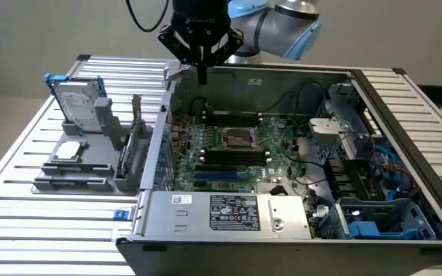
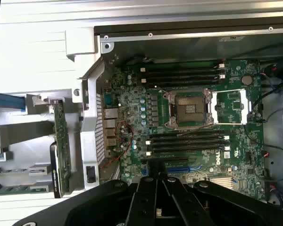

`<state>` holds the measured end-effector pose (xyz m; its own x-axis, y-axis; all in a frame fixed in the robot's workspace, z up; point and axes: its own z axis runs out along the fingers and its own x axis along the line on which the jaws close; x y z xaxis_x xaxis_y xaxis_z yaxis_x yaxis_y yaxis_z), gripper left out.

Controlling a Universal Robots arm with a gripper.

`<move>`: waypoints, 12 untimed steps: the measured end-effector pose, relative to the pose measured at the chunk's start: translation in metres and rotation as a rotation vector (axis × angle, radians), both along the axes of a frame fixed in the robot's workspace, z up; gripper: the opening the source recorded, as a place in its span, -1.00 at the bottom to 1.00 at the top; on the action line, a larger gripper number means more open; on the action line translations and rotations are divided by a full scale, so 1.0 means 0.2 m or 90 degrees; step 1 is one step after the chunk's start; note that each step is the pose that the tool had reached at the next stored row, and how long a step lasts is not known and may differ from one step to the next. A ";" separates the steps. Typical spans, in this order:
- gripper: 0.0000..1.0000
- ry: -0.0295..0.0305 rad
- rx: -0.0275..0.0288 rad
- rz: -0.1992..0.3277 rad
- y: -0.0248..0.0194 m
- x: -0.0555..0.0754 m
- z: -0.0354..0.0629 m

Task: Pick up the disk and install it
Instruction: 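Reach for the disk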

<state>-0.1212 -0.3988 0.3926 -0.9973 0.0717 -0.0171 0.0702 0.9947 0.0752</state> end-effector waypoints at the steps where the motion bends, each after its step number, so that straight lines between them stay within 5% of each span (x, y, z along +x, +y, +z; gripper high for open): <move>1: -0.79 0.0000 0.0002 0.000 0.000 0.00 0.000; 8: -0.79 0.0000 0.0016 0.000 -0.001 -0.01 0.000; 12: -0.79 0.0006 0.0015 0.000 0.000 -0.10 0.000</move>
<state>-0.1412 -0.3988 0.3926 -0.9973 0.0718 -0.0160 0.0703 0.9945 0.0775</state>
